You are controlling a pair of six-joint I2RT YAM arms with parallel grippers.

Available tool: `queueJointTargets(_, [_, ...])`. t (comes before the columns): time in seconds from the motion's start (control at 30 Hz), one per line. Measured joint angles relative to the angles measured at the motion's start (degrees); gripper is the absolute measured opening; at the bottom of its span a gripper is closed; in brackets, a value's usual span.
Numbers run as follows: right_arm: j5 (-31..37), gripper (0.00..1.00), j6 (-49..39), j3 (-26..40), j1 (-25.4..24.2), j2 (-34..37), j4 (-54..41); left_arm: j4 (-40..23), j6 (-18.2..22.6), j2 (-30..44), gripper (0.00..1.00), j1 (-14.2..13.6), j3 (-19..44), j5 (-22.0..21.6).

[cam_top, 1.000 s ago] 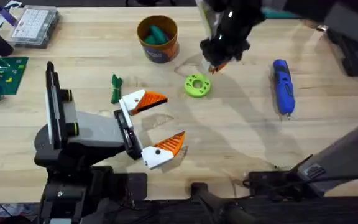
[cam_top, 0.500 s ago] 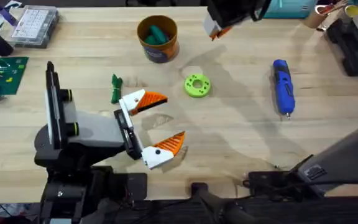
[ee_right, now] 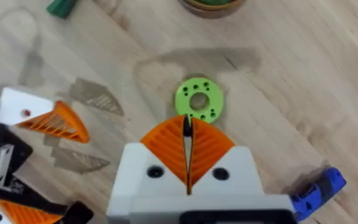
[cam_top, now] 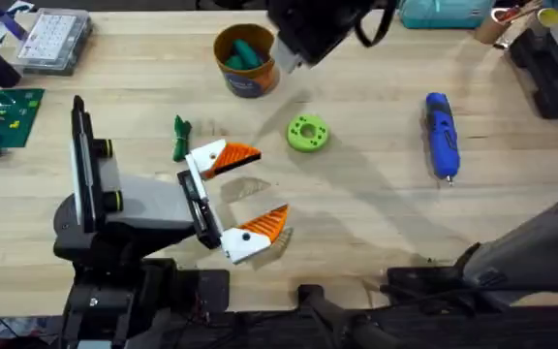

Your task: Pick up the gripper from the table and insert it into the empty holder that is missing its gripper. Then pick up a screw, insert it into the mounting hole, and use the screwdriver to tighten it. Finally, clean up the table by picking up the vegetable and placing it into the bucket.

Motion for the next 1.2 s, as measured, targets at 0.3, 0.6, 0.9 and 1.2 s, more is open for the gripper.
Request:
queueJointTargets(0.3, [-0.01, 0.007, -4.16, 0.0, 7.58, 0.0, -0.03, 0.0, 0.01, 0.0, 0.991, 0.0, 0.0, 0.0])
queueJointTargets(0.6, [-0.77, 0.007, -7.33, 0.23, 11.36, 0.0, -0.02, 0.0, 0.01, 0.0, 0.991, 0.0, 0.0, 0.0])
queueJointTargets(0.9, [-5.61, 0.007, -11.88, 1.97, 11.75, 0.0, -1.07, 0.01, 0.01, 0.0, 0.991, 0.0, 0.0, 0.0])
queueJointTargets(1.2, [-6.12, 0.007, -16.3, 1.97, 13.56, 0.0, -1.52, 0.0, 0.01, 0.0, 0.991, 0.0, 0.0, 0.0])
